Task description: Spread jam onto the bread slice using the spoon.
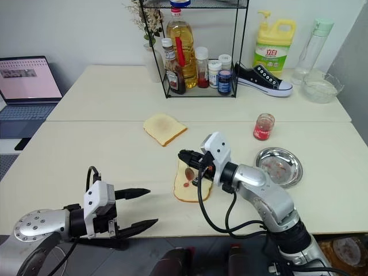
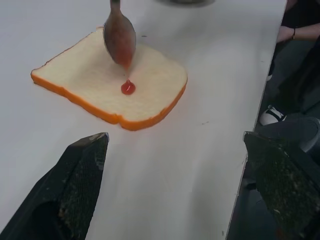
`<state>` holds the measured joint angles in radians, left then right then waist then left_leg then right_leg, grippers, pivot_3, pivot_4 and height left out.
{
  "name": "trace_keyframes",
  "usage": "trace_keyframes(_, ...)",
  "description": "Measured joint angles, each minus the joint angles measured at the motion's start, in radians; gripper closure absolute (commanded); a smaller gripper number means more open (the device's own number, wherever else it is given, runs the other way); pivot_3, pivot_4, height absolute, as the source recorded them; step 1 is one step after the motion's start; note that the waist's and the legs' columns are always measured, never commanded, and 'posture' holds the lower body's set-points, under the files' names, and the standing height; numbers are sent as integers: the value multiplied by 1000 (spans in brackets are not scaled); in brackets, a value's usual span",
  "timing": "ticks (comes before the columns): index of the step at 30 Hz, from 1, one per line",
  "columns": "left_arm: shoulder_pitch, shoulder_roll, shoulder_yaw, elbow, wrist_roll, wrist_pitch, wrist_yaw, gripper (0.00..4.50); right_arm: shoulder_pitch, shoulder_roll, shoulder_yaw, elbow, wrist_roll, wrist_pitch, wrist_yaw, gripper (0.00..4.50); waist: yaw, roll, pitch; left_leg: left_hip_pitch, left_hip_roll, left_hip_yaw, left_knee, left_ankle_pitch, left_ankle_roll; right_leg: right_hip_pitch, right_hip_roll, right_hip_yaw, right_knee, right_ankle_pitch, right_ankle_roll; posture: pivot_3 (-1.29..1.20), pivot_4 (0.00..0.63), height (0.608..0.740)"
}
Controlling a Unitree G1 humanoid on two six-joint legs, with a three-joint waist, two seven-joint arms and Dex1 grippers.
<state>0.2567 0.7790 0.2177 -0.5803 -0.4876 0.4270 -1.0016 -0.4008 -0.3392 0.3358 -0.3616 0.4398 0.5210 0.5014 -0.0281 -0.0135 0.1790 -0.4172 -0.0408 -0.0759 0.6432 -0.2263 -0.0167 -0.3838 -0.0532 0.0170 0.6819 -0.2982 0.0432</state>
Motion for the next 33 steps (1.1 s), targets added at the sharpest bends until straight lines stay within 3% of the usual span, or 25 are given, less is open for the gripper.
trace_keyframes(17, -94, -2, -36, 36, -9, 0, 42, 0, -14, -11, -18, 85, -171, -130, 93, 4483, 0, 0, 0, 0, 0, 0, 0, 0, 0, 0, 0, -1, 0, 0, 0, 0, 150, 740)
trace_keyframes(20, -113, -1, -46, 51, -9, -2, 30, 0, -20, 58, -103, 38, -38, 7, 56, 4483, 0, 0, 0, 0, 0, 0, 0, 0, 0, 0, 0, 0, 0, 0, 0, 0, 150, 740)
trace_keyframes(25, -149, 2, -55, 77, -8, -15, 27, 0, -58, 247, -334, 27, 341, 345, -127, 4483, -1, 0, 0, 0, 0, -1, -2, 0, 0, 0, 0, 0, 0, 0, 0, 0, 150, 740)
trace_keyframes(33, -131, 3, -57, 73, -9, -15, 30, 0, 32, 270, -390, 154, 437, 478, -196, 4483, -3, 0, 0, 0, 0, 0, -2, 0, 0, 0, 0, 0, 0, 0, 0, 0, 150, 740)
